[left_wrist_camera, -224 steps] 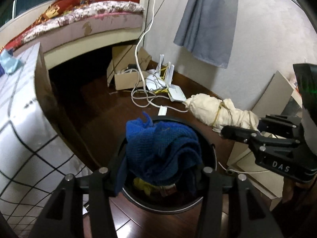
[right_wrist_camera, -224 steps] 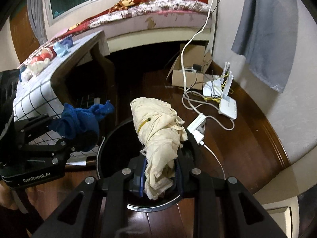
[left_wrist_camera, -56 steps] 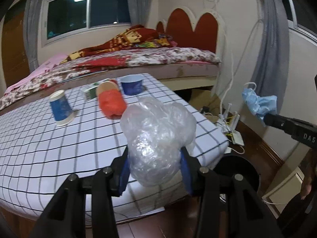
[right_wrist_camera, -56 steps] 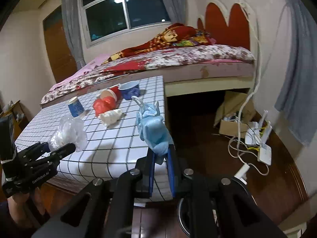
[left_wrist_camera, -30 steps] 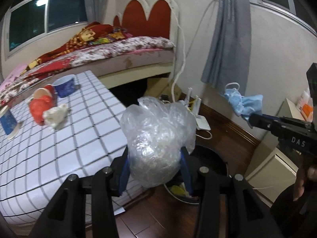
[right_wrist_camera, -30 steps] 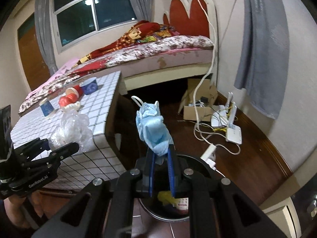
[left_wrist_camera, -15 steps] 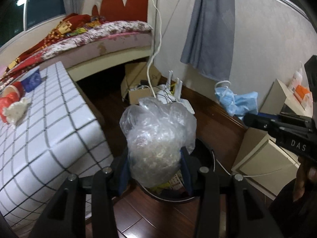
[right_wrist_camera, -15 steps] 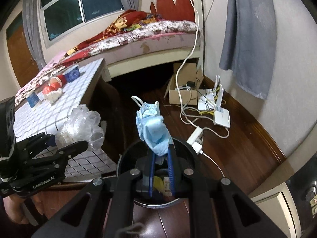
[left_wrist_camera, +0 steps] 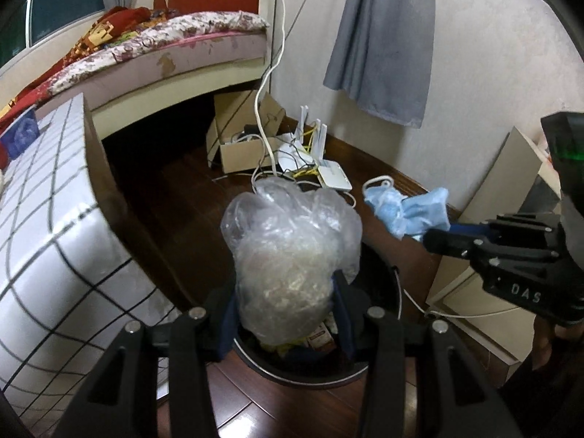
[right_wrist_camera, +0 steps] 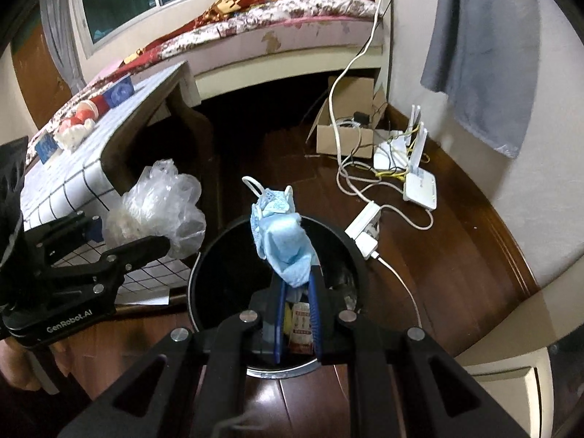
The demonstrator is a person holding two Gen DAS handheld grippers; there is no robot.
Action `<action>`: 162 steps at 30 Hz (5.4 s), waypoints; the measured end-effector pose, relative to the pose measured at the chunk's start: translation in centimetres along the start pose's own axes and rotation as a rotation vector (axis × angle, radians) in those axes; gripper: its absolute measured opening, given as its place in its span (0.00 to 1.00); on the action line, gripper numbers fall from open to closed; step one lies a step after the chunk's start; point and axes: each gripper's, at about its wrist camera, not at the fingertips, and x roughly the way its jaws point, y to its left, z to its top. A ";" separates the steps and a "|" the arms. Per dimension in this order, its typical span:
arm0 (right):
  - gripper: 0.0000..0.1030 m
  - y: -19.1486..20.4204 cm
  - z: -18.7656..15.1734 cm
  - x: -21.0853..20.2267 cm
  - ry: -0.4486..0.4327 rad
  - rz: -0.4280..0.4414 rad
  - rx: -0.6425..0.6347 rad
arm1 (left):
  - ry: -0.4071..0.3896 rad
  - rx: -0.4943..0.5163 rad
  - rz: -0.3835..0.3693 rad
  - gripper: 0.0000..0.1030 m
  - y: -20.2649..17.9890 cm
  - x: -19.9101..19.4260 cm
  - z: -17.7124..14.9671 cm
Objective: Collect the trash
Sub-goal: 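Carry both items over the black bin and open both tools to drop them, then move both tools back over the table toward the remaining items, then grasp the blue paper cup with the left tool while the right tool grasps the white tissue bundle, then carry both items over the bin and open both tools to drop them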
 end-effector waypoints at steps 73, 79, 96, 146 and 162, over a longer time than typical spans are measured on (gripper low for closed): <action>0.99 11.5 0.8 -0.5 -0.060 -0.025 -0.112 | -0.103 -0.235 0.322 0.99 11.0 -11.2 -5.6; 0.99 15.0 1.8 -0.5 -0.094 0.021 -0.163 | -0.122 -0.288 0.369 0.99 13.5 -13.1 -6.8; 0.99 30.0 12.3 2.3 -0.171 0.148 -0.256 | -0.174 -0.434 0.585 0.99 25.8 -18.9 -8.5; 0.34 30.3 20.2 10.0 -0.105 0.181 -0.271 | -0.152 -0.506 0.517 0.53 38.4 -15.0 -1.9; 0.34 27.8 13.9 1.3 -0.201 0.180 -0.289 | -0.179 -0.424 0.449 0.53 28.9 -17.7 -3.9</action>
